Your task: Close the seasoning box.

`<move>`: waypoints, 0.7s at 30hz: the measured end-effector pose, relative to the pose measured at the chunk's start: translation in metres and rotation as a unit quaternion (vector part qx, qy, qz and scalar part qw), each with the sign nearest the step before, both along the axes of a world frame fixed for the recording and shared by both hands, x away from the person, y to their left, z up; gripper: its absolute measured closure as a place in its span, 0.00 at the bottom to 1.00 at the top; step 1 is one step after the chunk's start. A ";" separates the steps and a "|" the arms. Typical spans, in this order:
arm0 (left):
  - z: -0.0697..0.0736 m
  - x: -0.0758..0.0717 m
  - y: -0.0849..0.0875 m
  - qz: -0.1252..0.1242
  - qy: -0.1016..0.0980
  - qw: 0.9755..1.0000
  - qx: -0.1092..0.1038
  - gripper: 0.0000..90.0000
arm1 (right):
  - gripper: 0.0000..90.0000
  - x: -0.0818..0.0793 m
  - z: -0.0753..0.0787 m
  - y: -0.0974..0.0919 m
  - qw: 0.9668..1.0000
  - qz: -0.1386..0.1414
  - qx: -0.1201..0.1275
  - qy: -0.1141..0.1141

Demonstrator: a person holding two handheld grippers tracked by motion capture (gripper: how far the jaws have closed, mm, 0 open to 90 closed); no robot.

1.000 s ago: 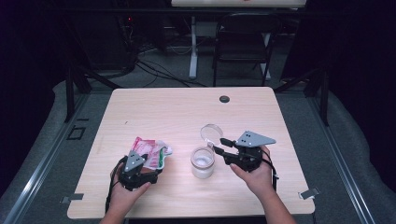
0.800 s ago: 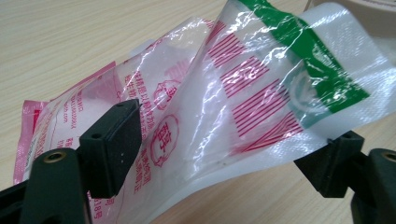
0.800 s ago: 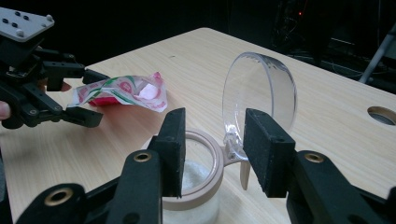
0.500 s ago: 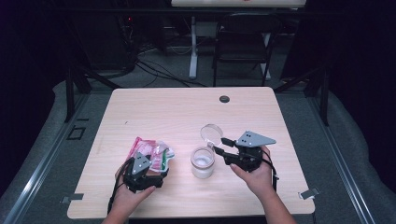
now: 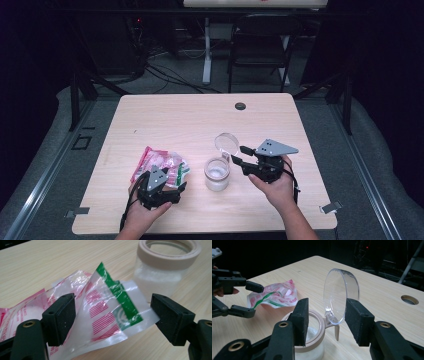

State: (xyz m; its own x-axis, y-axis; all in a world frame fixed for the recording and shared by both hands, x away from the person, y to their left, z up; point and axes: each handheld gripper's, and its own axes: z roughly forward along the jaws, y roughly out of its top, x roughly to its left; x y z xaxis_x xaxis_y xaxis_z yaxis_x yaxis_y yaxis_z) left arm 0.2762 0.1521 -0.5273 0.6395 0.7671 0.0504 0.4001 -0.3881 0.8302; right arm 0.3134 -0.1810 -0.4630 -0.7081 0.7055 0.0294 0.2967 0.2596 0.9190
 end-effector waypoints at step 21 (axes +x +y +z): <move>0.013 -0.007 -0.004 -0.007 0.000 1.000 -0.020 0.28 | 0.60 0.018 0.014 0.001 1.000 -0.014 -0.003 0.015</move>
